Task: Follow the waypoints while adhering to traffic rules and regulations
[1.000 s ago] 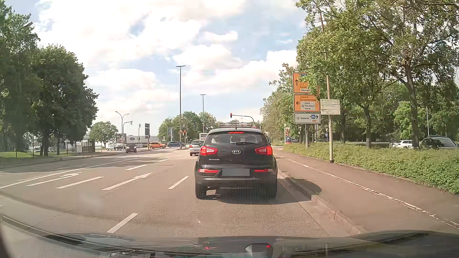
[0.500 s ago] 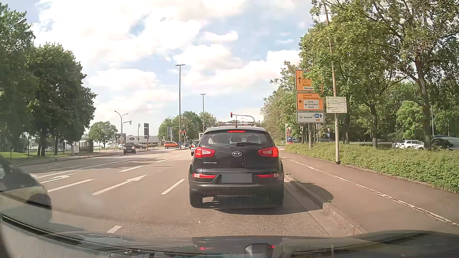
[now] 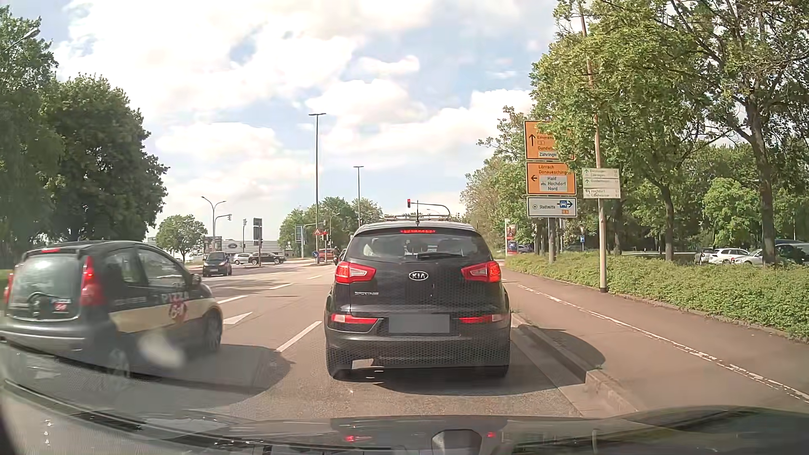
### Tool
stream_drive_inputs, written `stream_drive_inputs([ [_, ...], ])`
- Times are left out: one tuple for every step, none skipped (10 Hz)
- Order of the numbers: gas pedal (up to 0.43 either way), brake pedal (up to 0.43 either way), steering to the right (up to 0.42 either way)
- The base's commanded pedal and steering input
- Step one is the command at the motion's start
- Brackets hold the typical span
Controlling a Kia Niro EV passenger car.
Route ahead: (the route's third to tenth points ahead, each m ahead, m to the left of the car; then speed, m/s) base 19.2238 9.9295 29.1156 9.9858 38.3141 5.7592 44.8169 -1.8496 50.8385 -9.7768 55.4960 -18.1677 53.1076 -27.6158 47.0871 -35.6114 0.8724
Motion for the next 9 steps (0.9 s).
stream_drive_inputs([
  [0.000,0.116,-0.007],
  [0.000,0.122,-0.007],
  [0.000,0.122,-0.007],
  [0.000,0.122,-0.007],
  [0.000,0.122,-0.008],
  [0.000,0.116,-0.008],
  [0.000,0.122,-0.008],
  [0.000,0.122,-0.008],
  [0.000,0.122,-0.008],
])
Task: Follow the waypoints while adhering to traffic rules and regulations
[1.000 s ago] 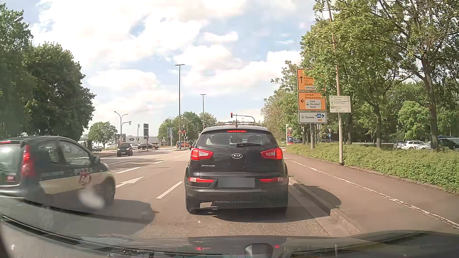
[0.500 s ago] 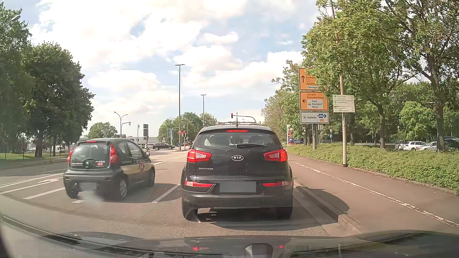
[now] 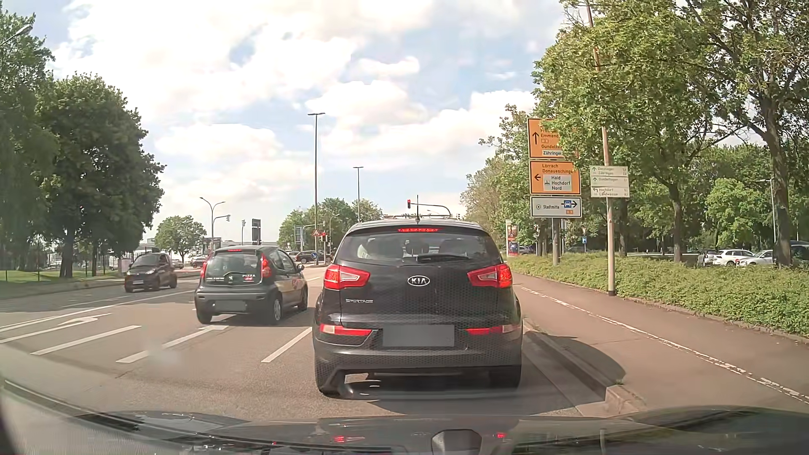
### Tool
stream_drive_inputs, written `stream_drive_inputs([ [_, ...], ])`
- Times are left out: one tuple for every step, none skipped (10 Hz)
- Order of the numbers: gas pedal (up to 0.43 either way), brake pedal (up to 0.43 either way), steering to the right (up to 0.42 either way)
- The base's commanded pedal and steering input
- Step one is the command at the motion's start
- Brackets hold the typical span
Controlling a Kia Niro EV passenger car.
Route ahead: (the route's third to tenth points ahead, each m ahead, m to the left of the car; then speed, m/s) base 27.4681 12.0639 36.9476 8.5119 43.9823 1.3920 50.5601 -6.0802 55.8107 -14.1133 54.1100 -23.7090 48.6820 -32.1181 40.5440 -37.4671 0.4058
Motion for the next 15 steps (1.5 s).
stream_drive_inputs([
  [0.000,0.122,-0.008],
  [0.000,0.122,-0.008],
  [0.000,0.122,-0.007],
  [0.000,0.122,-0.007],
  [0.000,0.122,-0.008],
  [0.000,0.134,-0.007],
  [0.000,0.146,-0.007],
  [0.000,0.152,-0.008],
  [0.000,0.165,-0.008],
  [0.000,0.171,-0.008],
  [0.000,0.171,-0.008],
  [0.000,0.171,-0.008],
  [0.000,0.177,-0.007],
  [0.000,0.183,-0.008],
  [0.000,0.189,-0.007],
])
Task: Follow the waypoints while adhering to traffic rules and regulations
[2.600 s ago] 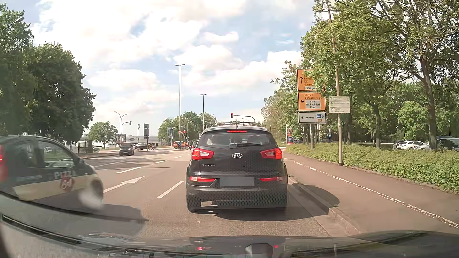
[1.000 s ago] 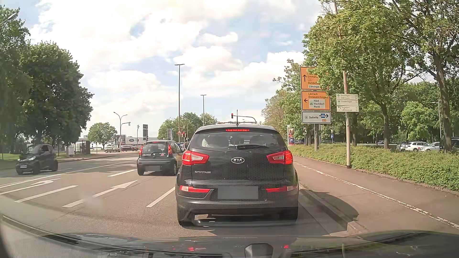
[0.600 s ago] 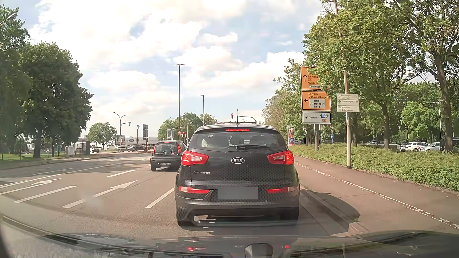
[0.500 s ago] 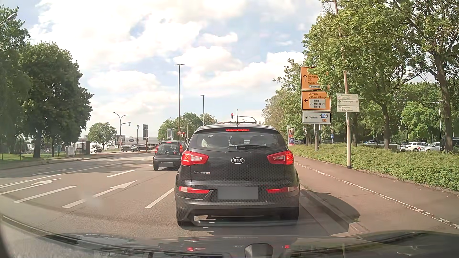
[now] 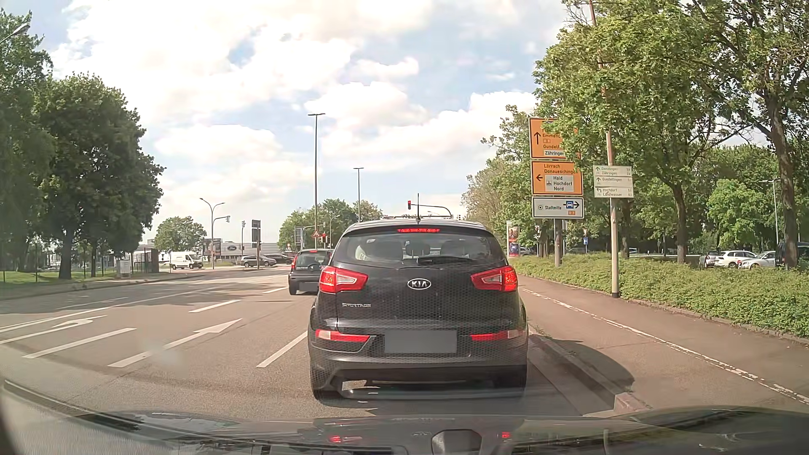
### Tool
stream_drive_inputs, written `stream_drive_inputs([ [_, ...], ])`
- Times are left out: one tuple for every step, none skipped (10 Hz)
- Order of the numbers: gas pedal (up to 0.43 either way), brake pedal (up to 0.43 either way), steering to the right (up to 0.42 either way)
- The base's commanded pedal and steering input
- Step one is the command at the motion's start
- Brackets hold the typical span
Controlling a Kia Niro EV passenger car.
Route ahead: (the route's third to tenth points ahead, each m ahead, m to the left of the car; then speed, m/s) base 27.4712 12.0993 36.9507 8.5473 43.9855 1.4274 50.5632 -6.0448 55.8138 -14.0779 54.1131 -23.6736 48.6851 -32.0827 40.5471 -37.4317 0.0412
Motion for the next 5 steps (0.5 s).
stream_drive_inputs([
  [0.000,0.195,-0.007],
  [0.000,0.201,-0.008],
  [0.000,0.201,-0.007],
  [0.000,0.207,-0.007],
  [0.000,0.207,-0.008],
])
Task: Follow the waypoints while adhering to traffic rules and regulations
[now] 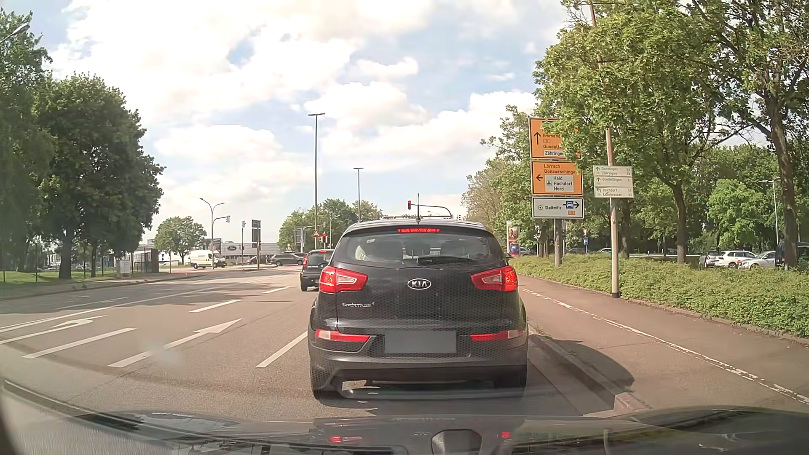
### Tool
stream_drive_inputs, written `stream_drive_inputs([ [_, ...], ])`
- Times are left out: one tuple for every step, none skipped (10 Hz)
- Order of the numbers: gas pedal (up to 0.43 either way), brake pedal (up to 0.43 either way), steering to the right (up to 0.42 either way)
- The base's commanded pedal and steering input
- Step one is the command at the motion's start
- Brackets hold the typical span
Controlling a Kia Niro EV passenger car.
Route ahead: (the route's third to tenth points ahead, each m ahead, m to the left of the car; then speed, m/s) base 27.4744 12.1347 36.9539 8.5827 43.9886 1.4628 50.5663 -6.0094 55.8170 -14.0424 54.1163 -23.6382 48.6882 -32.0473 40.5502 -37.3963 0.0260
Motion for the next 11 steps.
stream_drive_inputs([
  [0.000,0.213,-0.008],
  [0.000,0.213,-0.008],
  [0.000,0.220,-0.007],
  [0.000,0.220,-0.008],
  [0.000,0.220,-0.008],
  [0.000,0.220,-0.007],
  [0.000,0.220,-0.008],
  [0.000,0.220,-0.007],
  [0.000,0.220,-0.008],
  [0.000,0.220,-0.007],
  [0.000,0.220,-0.008],
])
